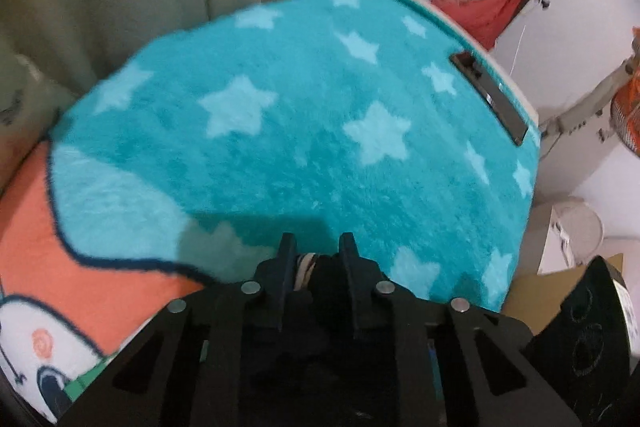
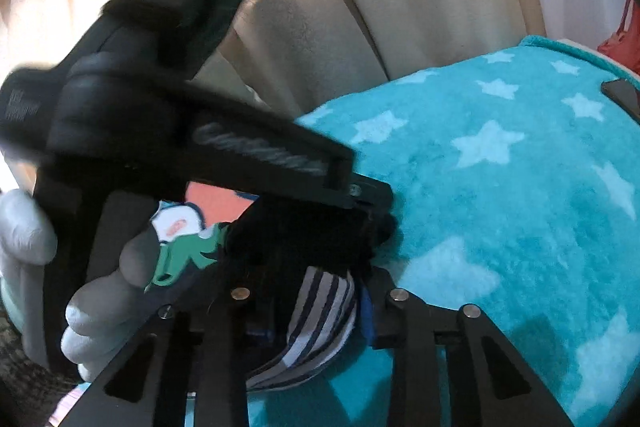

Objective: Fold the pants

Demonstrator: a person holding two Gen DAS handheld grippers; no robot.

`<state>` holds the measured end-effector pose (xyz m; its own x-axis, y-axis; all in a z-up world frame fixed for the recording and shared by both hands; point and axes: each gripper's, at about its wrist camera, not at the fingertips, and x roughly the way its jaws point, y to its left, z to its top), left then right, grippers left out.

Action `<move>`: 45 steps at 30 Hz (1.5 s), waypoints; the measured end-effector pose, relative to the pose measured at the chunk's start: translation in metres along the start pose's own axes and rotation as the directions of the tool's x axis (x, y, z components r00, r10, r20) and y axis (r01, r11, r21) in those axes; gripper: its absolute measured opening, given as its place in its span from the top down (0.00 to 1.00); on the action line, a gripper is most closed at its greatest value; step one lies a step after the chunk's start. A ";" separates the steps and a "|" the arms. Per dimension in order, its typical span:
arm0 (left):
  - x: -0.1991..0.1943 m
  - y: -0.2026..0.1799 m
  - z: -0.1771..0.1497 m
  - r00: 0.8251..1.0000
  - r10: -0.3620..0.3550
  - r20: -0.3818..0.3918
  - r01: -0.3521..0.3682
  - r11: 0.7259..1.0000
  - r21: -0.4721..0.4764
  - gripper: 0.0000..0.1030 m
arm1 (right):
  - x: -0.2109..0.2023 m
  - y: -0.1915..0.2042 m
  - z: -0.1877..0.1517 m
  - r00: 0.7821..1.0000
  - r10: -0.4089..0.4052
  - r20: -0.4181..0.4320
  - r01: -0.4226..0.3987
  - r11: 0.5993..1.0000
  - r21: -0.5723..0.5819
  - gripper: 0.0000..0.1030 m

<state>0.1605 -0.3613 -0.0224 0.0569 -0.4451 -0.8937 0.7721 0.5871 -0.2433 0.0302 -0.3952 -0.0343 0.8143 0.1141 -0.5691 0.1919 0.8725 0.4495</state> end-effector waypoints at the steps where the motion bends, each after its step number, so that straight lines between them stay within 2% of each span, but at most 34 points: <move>1: -0.009 0.003 -0.003 1.000 0.000 0.025 0.000 1.000 -0.013 0.80 | -0.003 0.002 0.001 1.000 0.012 0.008 -0.012 1.000 -0.004 0.69; 5: -0.045 0.014 -0.020 0.992 0.022 0.127 -0.014 0.998 -0.069 0.80 | -0.014 0.025 0.005 0.998 0.054 0.033 -0.052 0.997 -0.061 0.69; 9: -0.082 0.038 -0.046 0.975 0.052 0.215 -0.021 0.989 -0.145 0.80 | -0.015 0.053 0.003 0.995 0.099 0.030 -0.094 0.987 -0.127 0.69; 14: -0.100 0.064 -0.075 0.963 0.077 0.259 -0.019 0.975 -0.220 0.80 | -0.007 0.083 -0.006 0.993 0.119 0.011 -0.115 0.974 -0.196 0.69; 20: -0.098 0.084 -0.099 0.956 0.102 0.274 -0.023 0.960 -0.277 0.79 | 0.006 0.104 -0.024 0.992 0.126 -0.031 -0.130 0.960 -0.250 0.68; 25: -0.096 0.109 -0.125 0.951 0.112 0.290 -0.001 0.934 -0.357 0.75 | 0.030 0.115 -0.028 0.982 0.153 -0.109 -0.176 0.950 -0.256 0.54; 29: -0.107 0.127 -0.145 0.936 0.115 0.333 0.035 0.910 -0.414 0.58 | 0.036 0.127 -0.035 0.975 0.184 -0.129 -0.213 0.937 -0.277 0.37; 33: -0.124 0.144 -0.171 0.911 0.121 0.395 0.096 0.868 -0.487 0.53 | 0.031 0.143 -0.042 0.964 0.225 -0.143 -0.260 0.915 -0.310 0.31; 36: -0.135 0.148 -0.187 0.893 0.156 0.422 0.099 0.847 -0.522 0.53 | 0.029 0.156 -0.048 0.951 0.259 -0.171 -0.302 0.896 -0.326 0.28; 38: -0.143 0.146 -0.198 0.882 0.207 0.424 0.061 0.841 -0.538 0.53 | 0.027 0.164 -0.052 0.937 0.290 -0.192 -0.340 0.880 -0.332 0.26; 41: -0.158 0.135 -0.217 0.849 0.336 0.409 -0.057 0.826 -0.561 0.52 | 0.027 0.175 -0.059 0.920 0.321 -0.227 -0.384 0.858 -0.343 0.19; 43: -0.166 0.133 -0.230 0.830 0.390 0.399 -0.098 0.806 -0.584 0.49 | 0.030 0.178 -0.060 0.900 0.342 -0.269 -0.420 0.846 -0.329 0.18; 45: -0.173 0.134 -0.243 0.818 0.417 0.396 -0.106 0.785 -0.610 0.47 | 0.024 0.177 -0.054 0.896 0.357 -0.264 -0.431 0.843 -0.323 0.18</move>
<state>0.1001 -0.0415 0.0081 0.6192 -0.3867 -0.6834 0.2143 0.9205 -0.3267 0.0536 -0.2123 -0.0058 0.6537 0.5391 -0.5310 -0.3662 0.8395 0.4014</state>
